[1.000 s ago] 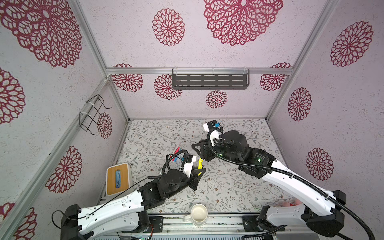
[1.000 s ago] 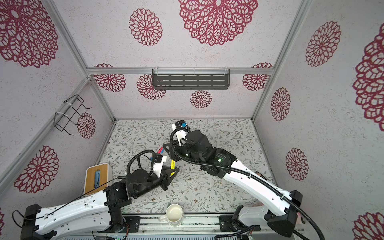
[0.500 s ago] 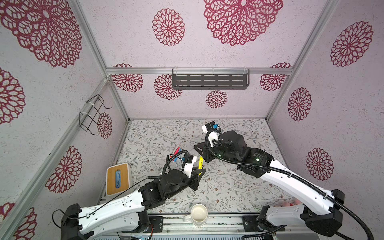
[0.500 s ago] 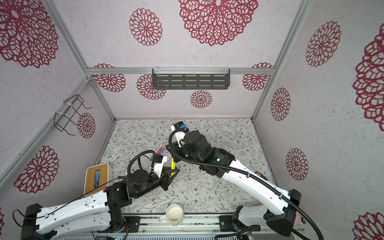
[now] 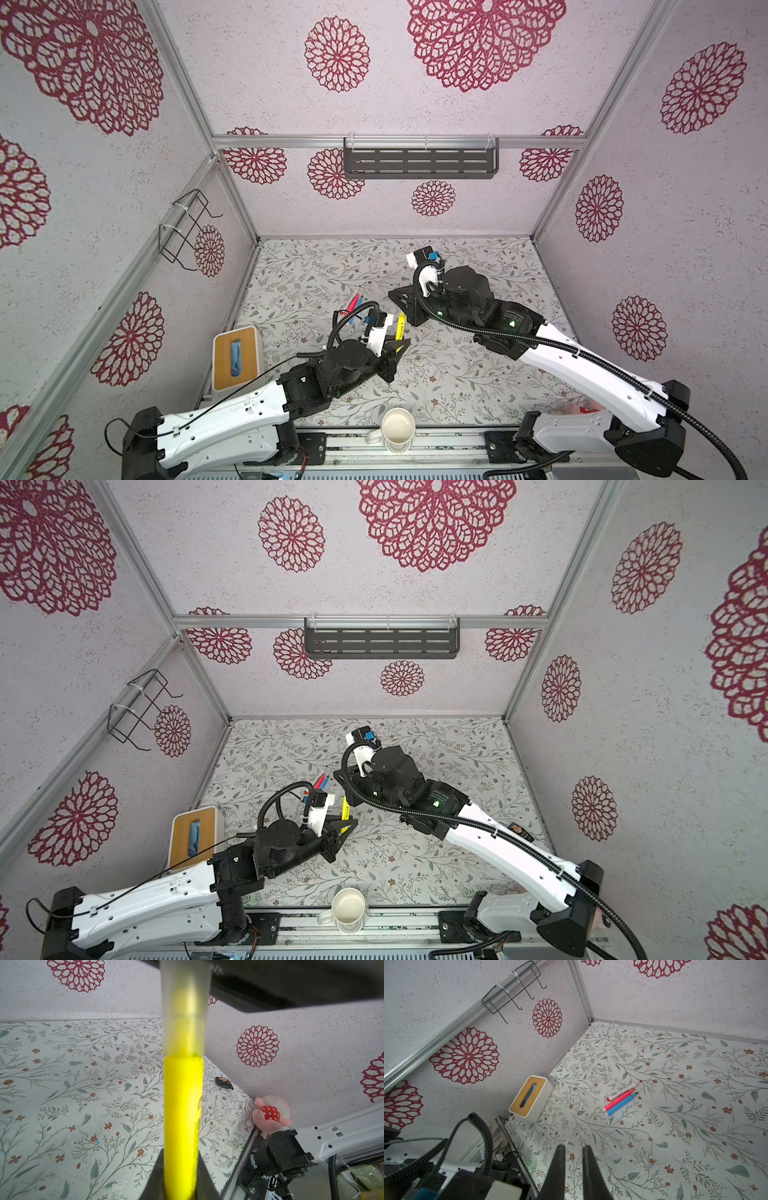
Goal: Insert the pens into the pen caps
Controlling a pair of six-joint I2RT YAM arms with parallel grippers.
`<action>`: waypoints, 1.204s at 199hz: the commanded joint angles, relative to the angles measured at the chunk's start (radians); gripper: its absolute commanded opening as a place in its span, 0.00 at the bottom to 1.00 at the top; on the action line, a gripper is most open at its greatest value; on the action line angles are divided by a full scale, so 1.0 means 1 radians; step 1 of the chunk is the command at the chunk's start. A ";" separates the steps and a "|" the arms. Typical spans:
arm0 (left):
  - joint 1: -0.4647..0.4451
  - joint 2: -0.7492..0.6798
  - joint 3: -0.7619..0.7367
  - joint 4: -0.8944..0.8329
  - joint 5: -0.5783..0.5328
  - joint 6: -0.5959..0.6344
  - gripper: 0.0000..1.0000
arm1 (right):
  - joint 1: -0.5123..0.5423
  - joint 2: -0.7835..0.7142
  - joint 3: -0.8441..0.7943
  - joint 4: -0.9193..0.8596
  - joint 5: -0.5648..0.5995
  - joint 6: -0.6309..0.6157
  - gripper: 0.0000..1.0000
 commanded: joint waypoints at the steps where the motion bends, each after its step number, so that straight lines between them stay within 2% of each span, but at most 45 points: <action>1: 0.018 -0.035 0.051 0.100 0.010 0.013 0.00 | 0.029 -0.024 -0.066 0.001 -0.044 0.006 0.00; 46: 0.081 -0.053 0.080 0.132 0.123 -0.014 0.00 | 0.067 -0.041 -0.144 0.032 -0.015 0.002 0.00; 100: 0.158 -0.088 0.113 0.126 0.206 -0.005 0.00 | 0.120 -0.045 -0.227 0.078 0.027 0.036 0.00; 154: 0.235 -0.133 0.099 0.103 0.243 0.000 0.00 | 0.167 -0.022 -0.325 0.144 0.033 0.101 0.00; 188: 0.268 -0.142 0.094 0.104 0.269 -0.009 0.00 | 0.200 -0.001 -0.343 0.113 0.063 0.114 0.00; 240: 0.305 -0.138 0.109 0.093 0.284 -0.006 0.00 | 0.219 0.030 -0.357 0.088 0.048 0.118 0.00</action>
